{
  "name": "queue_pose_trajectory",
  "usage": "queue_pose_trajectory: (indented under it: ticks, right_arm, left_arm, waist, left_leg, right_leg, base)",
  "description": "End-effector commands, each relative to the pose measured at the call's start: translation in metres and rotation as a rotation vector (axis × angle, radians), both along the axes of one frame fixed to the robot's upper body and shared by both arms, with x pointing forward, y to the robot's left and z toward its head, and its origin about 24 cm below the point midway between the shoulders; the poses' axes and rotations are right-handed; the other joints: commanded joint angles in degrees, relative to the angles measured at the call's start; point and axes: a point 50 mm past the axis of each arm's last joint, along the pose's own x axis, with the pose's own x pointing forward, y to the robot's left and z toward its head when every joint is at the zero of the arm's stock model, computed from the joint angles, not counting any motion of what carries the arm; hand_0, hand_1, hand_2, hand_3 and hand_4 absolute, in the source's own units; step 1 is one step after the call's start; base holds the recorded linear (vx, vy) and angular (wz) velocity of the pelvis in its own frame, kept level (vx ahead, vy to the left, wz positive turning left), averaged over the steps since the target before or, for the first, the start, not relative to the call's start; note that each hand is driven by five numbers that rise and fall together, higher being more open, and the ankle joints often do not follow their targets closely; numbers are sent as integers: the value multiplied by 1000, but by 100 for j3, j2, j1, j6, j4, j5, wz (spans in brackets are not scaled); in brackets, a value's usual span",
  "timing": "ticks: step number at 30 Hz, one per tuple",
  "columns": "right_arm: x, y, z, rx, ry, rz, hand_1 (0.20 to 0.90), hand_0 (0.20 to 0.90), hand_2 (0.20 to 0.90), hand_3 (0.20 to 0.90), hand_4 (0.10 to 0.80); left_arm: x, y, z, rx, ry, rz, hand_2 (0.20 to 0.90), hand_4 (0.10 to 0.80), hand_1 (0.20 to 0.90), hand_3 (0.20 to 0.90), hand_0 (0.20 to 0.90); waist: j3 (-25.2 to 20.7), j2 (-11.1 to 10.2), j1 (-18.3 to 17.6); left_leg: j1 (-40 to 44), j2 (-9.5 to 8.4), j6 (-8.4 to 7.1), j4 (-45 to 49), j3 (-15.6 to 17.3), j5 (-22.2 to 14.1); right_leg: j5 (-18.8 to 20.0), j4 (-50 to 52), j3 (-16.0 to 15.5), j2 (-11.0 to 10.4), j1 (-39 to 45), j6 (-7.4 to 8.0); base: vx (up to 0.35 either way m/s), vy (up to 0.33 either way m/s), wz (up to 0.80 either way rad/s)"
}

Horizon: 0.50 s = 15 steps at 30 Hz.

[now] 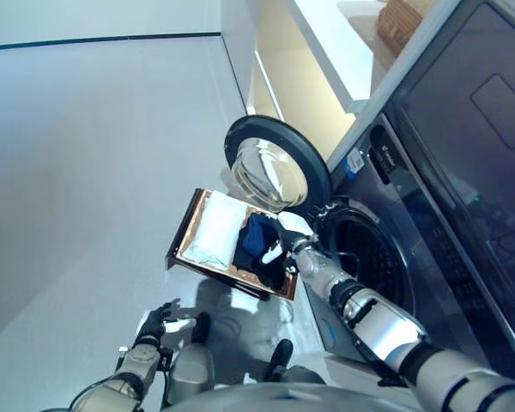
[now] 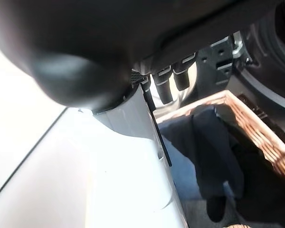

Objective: Pick up the clothes and place them into the washing machine

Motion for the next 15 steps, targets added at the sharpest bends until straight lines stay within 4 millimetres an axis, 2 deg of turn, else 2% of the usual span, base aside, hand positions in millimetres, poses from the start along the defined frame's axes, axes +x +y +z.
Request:
queue_pose_trajectory:
  ticks: [1, 7, 11, 12, 15]
  right_arm:
    - [35, 8, 50, 58, -203, -11, 900, 900, 900, 900, 800]
    - [41, 1, 58, 47, -227, -31, 900, 900, 900, 900, 800]
    - [46, -10, 64, 36, -243, -65, 900, 900, 900, 900, 800]
    - [50, -18, 70, 29, -258, -91, 900, 900, 900, 900, 800]
    - [56, -28, 79, 18, -285, -119, 900, 900, 900, 900, 800]
  left_arm:
    - [-6, -6, -4, 20, 27, -48, 900, 800, 900, 900, 900]
    - [6, -7, 1, 4, -28, -33, 900, 800, 900, 900, 900]
    - [20, -5, 8, -1, -88, -18, 900, 800, 900, 900, 900]
    - [27, -3, 13, 3, -121, -19, 900, 800, 900, 900, 900]
    - [36, -2, 19, 7, -160, -26, 900, 800, 900, 900, 900]
  waist:
    - [-177, -197, -17]
    - [77, -172, -18]
    - [287, -82, -21]
    - [378, -20, -20]
    - [497, 66, -51]
  left_leg:
    - [-124, -209, -1, 382, 91, -652]
    - [-371, -281, -6, 781, 115, -752]
    - [-663, -343, -14, 1096, 91, -805]
    - [-800, -383, -11, 1210, 86, -821]
    - [-984, -409, -6, 1376, 97, -844]
  right_leg:
    - [174, 471, 370, -707, -316, 483]
    - [197, 604, 389, -766, -414, 504]
    - [251, 621, 360, -801, -509, 505]
    - [268, 648, 339, -821, -575, 507]
    - [291, 692, 341, -872, -679, 505]
  base:
    - [0, 0, 0]
    - [-38, 26, 1]
    - [-56, 43, 3]
    - [-46, 36, 7]
    - [-68, 60, 7]
